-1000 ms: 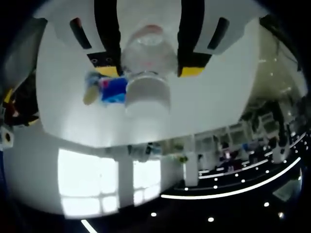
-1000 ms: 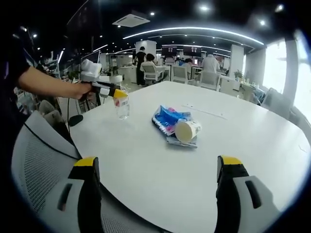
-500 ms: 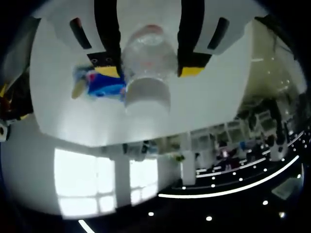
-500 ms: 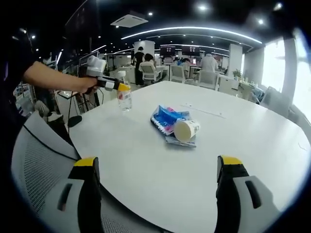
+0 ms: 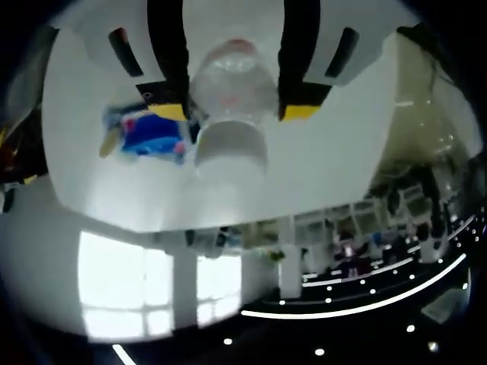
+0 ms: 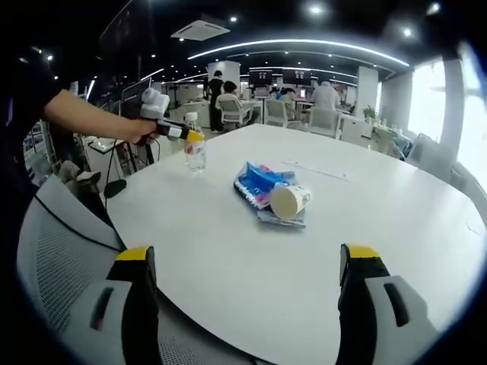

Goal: Arrange the tabletop items into an orderly group along one side of the table until the central work area is clear of visible clutter.

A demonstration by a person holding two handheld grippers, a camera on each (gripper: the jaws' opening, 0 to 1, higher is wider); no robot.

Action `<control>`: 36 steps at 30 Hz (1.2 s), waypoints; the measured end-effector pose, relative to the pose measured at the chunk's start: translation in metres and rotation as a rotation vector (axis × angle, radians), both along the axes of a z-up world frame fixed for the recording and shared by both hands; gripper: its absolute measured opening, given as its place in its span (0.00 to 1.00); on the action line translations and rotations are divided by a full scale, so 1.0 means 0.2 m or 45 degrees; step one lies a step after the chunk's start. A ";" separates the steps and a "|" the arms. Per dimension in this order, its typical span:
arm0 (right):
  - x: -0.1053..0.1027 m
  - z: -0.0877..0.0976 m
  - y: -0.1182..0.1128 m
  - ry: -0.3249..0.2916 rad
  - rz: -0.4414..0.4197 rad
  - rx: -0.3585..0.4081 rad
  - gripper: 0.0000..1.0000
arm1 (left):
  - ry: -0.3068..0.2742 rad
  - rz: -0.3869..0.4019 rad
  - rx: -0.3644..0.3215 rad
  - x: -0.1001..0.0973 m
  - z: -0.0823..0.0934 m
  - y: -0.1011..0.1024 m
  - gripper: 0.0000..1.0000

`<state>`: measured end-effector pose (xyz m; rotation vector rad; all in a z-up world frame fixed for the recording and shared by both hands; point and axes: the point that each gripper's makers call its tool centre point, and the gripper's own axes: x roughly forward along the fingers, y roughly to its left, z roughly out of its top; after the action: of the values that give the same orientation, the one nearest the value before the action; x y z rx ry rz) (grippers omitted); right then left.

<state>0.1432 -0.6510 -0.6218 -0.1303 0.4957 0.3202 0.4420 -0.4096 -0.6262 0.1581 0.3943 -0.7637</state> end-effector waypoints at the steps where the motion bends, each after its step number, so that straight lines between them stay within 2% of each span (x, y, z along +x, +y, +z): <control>1: 0.00 0.00 0.00 0.001 -0.001 0.000 1.00 | 0.002 0.000 0.001 0.00 0.00 0.00 0.43; 11: 0.00 -0.01 0.00 0.004 0.000 -0.005 1.00 | 0.042 0.004 0.012 -0.04 -0.08 0.04 0.43; 36: -0.01 -0.02 0.00 0.020 0.010 -0.022 0.99 | 0.078 0.008 0.006 -0.11 -0.16 0.10 0.43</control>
<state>0.1419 -0.6510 -0.6262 -0.1466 0.5139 0.3250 0.4206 -0.3903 -0.6583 0.1379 0.4543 -0.7627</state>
